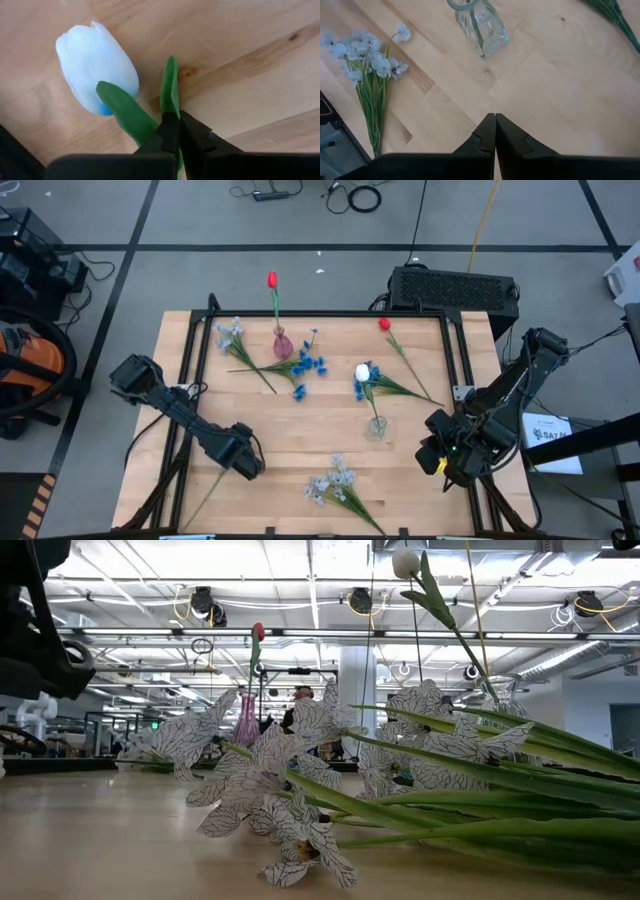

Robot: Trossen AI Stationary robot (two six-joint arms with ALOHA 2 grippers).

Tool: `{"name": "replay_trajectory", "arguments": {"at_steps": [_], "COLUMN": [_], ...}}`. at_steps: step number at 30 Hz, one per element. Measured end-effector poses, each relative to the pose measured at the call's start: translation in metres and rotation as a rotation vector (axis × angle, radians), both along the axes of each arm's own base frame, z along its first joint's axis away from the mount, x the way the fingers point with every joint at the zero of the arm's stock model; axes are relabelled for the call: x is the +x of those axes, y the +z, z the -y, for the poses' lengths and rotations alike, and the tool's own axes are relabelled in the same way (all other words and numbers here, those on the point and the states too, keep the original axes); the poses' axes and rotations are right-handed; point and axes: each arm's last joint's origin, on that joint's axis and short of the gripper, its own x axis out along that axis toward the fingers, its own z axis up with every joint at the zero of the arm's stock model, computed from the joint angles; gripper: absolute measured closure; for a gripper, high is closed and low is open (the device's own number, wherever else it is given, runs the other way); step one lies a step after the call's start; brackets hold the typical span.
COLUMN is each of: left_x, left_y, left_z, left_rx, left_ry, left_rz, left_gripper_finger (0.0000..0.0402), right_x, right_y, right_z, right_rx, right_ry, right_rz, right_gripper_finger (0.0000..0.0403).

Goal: Sort flowers into vase by color
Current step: Put the white flower into the transparent vase

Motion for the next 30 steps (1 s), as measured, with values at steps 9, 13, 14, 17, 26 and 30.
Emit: {"name": "replay_trajectory", "arguments": {"at_steps": [9, 13, 14, 17, 26, 30], "left_x": [0.020, 0.025, 0.026, 0.032, 0.067, 0.080], "left_y": [0.062, 0.110, 0.120, 0.150, 0.217, 0.226], "left_z": [-0.003, -0.011, -0.012, -0.015, -0.009, -0.005], "left_rx": [0.157, 0.309, 0.335, 0.420, 0.770, 0.903], "left_ry": [0.026, 0.009, -0.014, -0.093, -0.433, -0.491], "left_rz": [0.488, 0.775, 0.825, 0.982, 1.404, 1.506], "left_gripper_finger": [0.0399, 0.0400, 0.0400, 0.0400, 0.0401, 0.0401], "right_x": [0.000, 0.001, 0.001, 0.003, 0.012, 0.017], "right_y": [0.000, -0.001, -0.002, -0.005, -0.020, -0.027], "right_z": [0.000, -0.001, -0.001, -0.003, -0.016, -0.023], "right_rx": [-0.012, -0.026, -0.031, -0.048, -0.099, -0.105], "right_ry": [0.032, 0.049, 0.053, 0.059, 0.119, 0.150], "right_rz": [-0.009, -0.014, -0.017, -0.028, -0.064, -0.064], "right_gripper_finger": [0.0403, 0.0403, 0.0403, 0.0403, 0.0403, 0.0403]}}
